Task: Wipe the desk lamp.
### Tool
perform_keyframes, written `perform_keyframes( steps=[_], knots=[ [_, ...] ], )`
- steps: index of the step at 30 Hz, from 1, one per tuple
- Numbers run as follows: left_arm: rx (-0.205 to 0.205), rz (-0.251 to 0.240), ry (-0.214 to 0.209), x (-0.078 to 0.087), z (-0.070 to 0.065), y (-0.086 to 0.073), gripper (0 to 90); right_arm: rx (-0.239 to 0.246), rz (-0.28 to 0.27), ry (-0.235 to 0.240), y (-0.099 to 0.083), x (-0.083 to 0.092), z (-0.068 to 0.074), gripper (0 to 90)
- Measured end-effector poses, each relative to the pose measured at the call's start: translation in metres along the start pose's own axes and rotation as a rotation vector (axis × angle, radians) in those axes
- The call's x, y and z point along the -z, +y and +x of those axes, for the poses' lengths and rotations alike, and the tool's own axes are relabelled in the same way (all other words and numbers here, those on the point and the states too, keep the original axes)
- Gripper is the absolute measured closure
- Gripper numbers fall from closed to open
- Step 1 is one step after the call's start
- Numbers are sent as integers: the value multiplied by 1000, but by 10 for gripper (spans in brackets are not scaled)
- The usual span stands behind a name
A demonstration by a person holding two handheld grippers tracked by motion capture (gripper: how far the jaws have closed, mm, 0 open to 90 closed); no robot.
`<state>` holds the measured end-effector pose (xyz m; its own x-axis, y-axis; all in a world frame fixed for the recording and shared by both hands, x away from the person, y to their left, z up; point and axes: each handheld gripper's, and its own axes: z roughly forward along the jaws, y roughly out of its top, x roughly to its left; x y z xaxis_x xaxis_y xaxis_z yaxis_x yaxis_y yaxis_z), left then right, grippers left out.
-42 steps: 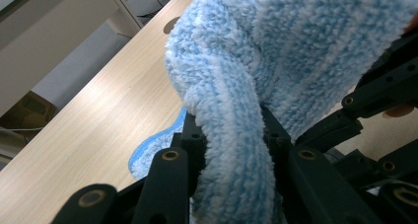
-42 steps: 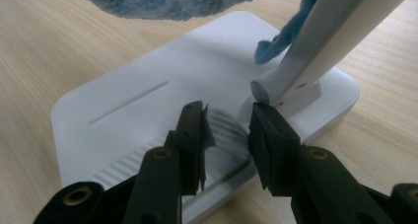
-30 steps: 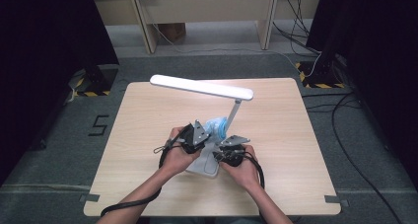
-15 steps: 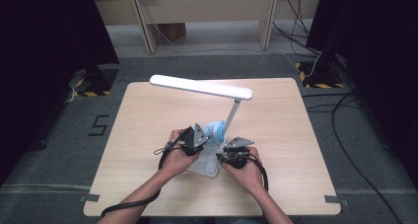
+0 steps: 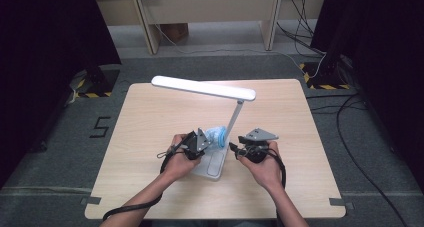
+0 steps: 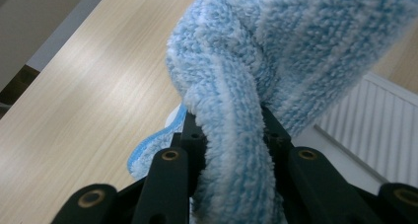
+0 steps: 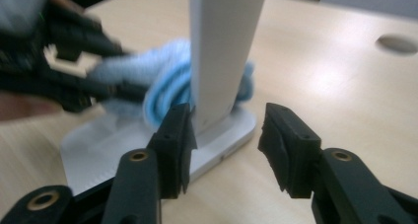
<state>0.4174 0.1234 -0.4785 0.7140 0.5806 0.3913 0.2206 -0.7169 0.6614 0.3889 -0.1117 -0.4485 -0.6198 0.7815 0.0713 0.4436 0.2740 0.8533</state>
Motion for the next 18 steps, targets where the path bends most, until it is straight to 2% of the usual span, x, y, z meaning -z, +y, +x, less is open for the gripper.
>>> perform_keyframes(
  steps=[3, 11, 18],
  knots=[
    [-1, 2, 1, -1, -1, -1, 708, 2, -57, -5, 15, 15, -3, 504],
    [-11, 8, 1, -2, -2, -2, 708, 95, -228, 19, 60, 36, 2, 416],
    [-17, 7, -2, -3, -4, -5, 709, 123, -306, -23, 83, 41, -2, 412]
  ],
)
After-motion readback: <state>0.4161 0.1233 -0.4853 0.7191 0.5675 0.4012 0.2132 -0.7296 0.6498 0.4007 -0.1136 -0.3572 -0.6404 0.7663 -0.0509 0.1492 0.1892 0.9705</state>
